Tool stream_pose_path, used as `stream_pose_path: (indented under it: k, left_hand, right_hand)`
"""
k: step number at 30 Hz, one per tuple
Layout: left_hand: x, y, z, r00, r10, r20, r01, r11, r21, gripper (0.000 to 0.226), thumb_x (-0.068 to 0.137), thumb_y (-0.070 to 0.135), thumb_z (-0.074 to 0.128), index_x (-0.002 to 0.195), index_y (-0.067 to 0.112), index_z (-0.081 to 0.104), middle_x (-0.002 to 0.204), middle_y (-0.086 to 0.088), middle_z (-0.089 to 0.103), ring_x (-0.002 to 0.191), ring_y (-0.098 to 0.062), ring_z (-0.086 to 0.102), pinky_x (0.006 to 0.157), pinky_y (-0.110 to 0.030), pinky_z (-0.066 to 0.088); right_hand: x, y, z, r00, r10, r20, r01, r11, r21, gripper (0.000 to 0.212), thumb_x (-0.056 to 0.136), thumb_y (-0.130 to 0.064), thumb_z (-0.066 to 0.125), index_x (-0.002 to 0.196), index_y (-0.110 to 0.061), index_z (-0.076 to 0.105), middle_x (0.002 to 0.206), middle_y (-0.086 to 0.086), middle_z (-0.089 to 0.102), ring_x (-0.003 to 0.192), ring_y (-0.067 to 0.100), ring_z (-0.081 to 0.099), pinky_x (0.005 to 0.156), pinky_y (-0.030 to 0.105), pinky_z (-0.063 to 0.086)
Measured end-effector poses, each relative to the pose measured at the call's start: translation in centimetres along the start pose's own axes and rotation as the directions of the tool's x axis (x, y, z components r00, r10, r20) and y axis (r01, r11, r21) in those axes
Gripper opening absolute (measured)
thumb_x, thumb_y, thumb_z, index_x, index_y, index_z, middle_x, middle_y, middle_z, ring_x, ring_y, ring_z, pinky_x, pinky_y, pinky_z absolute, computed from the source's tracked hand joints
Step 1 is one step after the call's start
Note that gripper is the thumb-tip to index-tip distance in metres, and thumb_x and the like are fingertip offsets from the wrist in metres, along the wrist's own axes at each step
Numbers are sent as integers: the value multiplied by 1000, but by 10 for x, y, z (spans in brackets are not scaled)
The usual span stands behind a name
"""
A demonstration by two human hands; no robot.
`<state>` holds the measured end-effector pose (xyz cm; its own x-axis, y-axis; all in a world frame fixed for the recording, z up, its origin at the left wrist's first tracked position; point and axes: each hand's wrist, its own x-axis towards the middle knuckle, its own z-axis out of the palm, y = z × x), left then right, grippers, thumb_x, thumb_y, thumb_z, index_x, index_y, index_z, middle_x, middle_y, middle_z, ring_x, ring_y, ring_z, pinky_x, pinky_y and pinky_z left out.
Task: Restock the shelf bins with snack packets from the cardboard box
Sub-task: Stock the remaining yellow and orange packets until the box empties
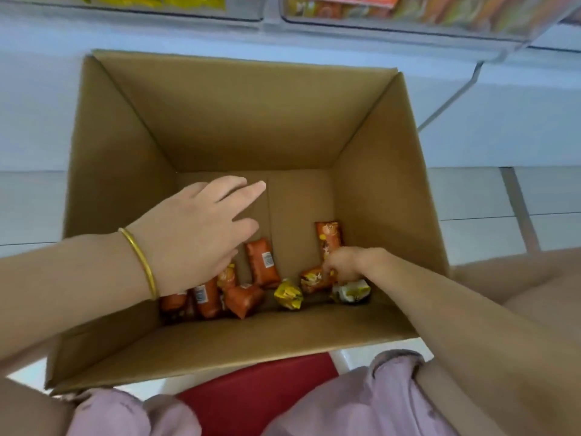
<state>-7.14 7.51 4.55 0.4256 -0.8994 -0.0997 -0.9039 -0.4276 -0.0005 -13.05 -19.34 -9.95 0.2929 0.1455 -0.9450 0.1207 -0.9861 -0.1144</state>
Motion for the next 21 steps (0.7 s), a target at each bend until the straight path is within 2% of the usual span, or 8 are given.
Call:
stream_pose_path:
  k: [4, 10, 12, 14, 16, 17, 19, 21]
  left_hand:
    - [7, 0, 2, 999, 22, 24, -22, 1000, 3, 36, 61, 25, 77, 95, 14, 74, 131, -22, 55, 117, -39, 55, 79, -48, 54]
    - [15, 0, 6, 998, 19, 65, -20, 1000, 8, 34, 58, 25, 81, 89, 14, 75, 129, -22, 57, 114, -38, 58, 76, -46, 55]
    - [15, -1, 7, 996, 9, 88, -10, 1000, 6, 34, 57, 26, 81, 88, 15, 75, 128, -21, 57, 114, -37, 58, 75, -45, 55]
    - [15, -2, 5, 993, -12, 114, 14, 1000, -13, 37, 58, 27, 82, 93, 16, 74, 130, -21, 56, 114, -36, 58, 76, -44, 55]
    - [19, 0, 2, 991, -35, 127, 38, 999, -20, 48, 75, 31, 73, 121, 19, 62, 146, -18, 39, 129, -33, 44, 91, -42, 49]
    - [20, -1, 4, 989, -61, 135, 65, 998, -24, 55, 87, 35, 60, 138, 23, 44, 155, -14, 23, 139, -28, 30, 103, -40, 40]
    - [24, -1, -4, 940, -131, 314, 170, 981, -98, 65, 96, 43, 44, 150, 26, 12, 159, -3, 3, 144, -21, 11, 114, -34, 26]
    - [30, -2, -12, 917, -160, 365, 262, 932, -250, 78, 91, 50, 49, 151, 24, 6, 158, 0, 8, 143, -19, 12, 115, -34, 25]
  right_hand:
    - [10, -2, 21, 977, -11, 213, 38, 992, -123, 46, 94, -6, 51, 136, -23, 53, 139, 2, 49, 122, 24, 50, 88, 28, 42]
    - [13, -4, 30, 986, 31, 164, -19, 997, -75, 32, 90, -15, 58, 122, -11, 59, 126, 9, 57, 104, 22, 56, 76, 28, 41]
    - [7, -3, 22, 991, 30, 132, -33, 999, 18, 30, 88, -13, 61, 118, -10, 61, 125, 7, 58, 110, 23, 56, 77, 29, 44]
    - [-4, -2, 1, 996, 21, 84, -42, 967, 250, 29, 88, -18, 60, 117, -14, 61, 123, 5, 57, 105, 21, 55, 77, 30, 46]
    - [-23, -3, -28, 999, -5, -41, 26, 850, 525, 20, 88, -17, 55, 106, -24, 60, 117, 5, 56, 95, 18, 54, 70, 29, 46]
    - [-36, -6, -42, 993, -28, -113, 97, 741, 664, 19, 87, -13, 52, 100, -24, 60, 112, 5, 56, 90, 18, 54, 67, 29, 45]
    - [-63, -13, -66, 967, -106, -231, 254, 423, 870, 22, 86, -6, 45, 97, -19, 59, 105, 7, 57, 88, 20, 58, 63, 29, 49]
    - [-85, -21, -83, 917, -187, -351, 378, 135, 916, 18, 85, -8, 46, 99, -14, 55, 106, 13, 57, 92, 26, 61, 63, 31, 54]
